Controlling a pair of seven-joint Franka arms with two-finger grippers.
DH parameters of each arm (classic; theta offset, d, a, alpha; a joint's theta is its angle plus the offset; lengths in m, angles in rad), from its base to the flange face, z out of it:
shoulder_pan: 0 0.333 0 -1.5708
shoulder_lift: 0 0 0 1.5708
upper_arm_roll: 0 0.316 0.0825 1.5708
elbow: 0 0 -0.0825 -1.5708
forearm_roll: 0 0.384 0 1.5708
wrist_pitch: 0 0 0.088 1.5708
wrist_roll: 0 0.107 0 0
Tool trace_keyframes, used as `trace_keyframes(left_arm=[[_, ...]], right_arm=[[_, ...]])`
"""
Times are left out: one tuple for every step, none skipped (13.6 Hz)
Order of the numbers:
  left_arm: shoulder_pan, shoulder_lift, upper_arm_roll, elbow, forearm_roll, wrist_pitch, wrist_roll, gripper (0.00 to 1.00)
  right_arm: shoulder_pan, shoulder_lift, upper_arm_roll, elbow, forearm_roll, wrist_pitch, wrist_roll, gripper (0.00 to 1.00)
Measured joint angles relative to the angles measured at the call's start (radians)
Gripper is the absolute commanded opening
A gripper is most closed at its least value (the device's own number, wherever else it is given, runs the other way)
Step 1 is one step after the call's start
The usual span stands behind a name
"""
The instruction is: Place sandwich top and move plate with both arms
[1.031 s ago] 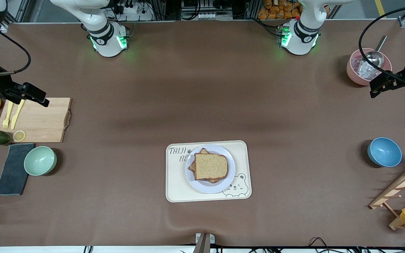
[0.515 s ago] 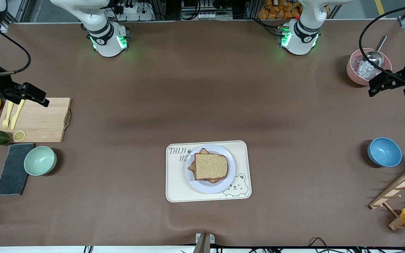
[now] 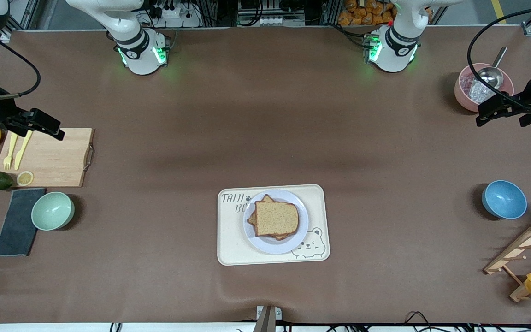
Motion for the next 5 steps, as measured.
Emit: trace_keyframes(left_arm=[[-0.001, 0.000, -0.001, 0.000, 0.000, 0.000, 0.000, 1.00], [-0.003, 0.000, -0.001, 0.000, 0.000, 0.000, 0.000, 1.00], [-0.006, 0.000, -0.001, 0.000, 0.000, 0.000, 0.000, 1.00], [-0.008, 0.000, -0.002, 0.000, 0.000, 0.000, 0.000, 1.00], [-0.009, 0.001, -0.003, 0.000, 0.000, 0.000, 0.000, 1.00]], right_arm=[[0.000, 0.000, 0.000, 0.000, 0.000, 0.000, 0.000, 1.00], [0.000, 0.000, 0.000, 0.000, 0.000, 0.000, 0.000, 1.00], [0.000, 0.001, 0.000, 0.000, 0.000, 0.000, 0.000, 1.00], [0.000, 0.001, 0.000, 0.000, 0.000, 0.000, 0.000, 1.00], [0.000, 0.001, 0.000, 0.000, 0.000, 0.000, 0.000, 1.00]])
